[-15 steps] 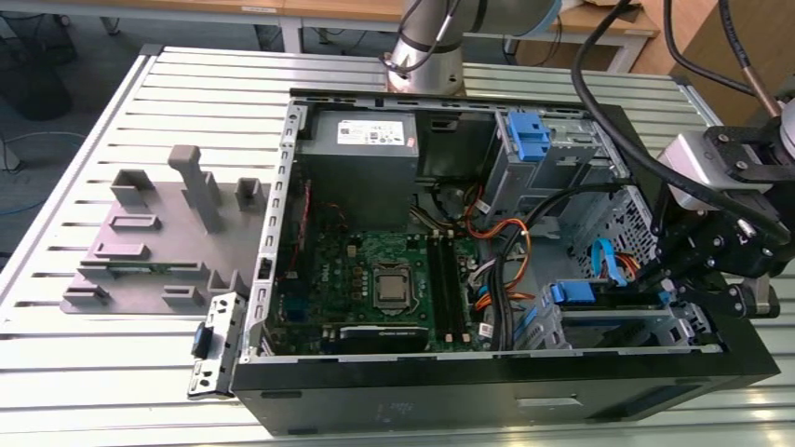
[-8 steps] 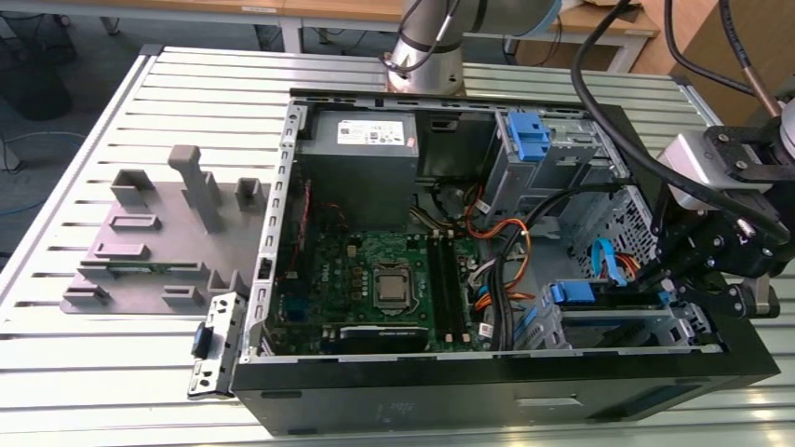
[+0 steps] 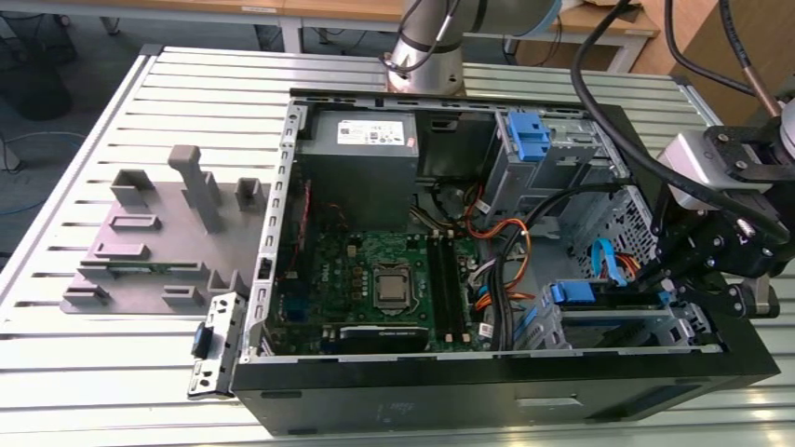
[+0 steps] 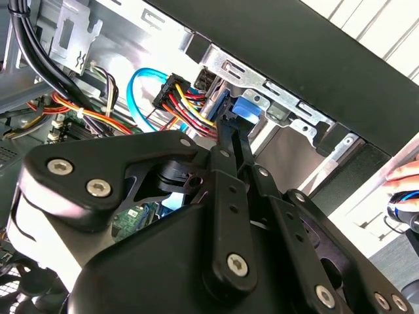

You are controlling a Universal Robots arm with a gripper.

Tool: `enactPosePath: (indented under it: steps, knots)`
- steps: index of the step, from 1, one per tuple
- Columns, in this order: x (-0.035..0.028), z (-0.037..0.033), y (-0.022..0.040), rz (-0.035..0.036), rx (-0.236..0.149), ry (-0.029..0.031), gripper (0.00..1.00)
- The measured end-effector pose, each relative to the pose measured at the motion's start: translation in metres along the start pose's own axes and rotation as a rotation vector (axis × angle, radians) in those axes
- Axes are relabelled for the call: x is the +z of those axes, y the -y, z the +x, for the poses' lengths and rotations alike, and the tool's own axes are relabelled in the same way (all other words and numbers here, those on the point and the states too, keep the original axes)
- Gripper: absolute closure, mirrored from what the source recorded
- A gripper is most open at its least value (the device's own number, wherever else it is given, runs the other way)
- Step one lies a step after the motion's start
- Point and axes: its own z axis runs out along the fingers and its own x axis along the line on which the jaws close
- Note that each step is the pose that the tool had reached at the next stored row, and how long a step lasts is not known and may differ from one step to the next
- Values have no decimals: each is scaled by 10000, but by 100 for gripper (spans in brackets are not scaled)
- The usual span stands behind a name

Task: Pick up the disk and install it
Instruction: 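Insert the second disk wire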

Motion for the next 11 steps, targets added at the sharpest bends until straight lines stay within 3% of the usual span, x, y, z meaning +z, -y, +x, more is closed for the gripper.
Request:
enactPosePath:
  steps: [11]
  knots:
    - [28,-37,-33,0,-1,2,83]
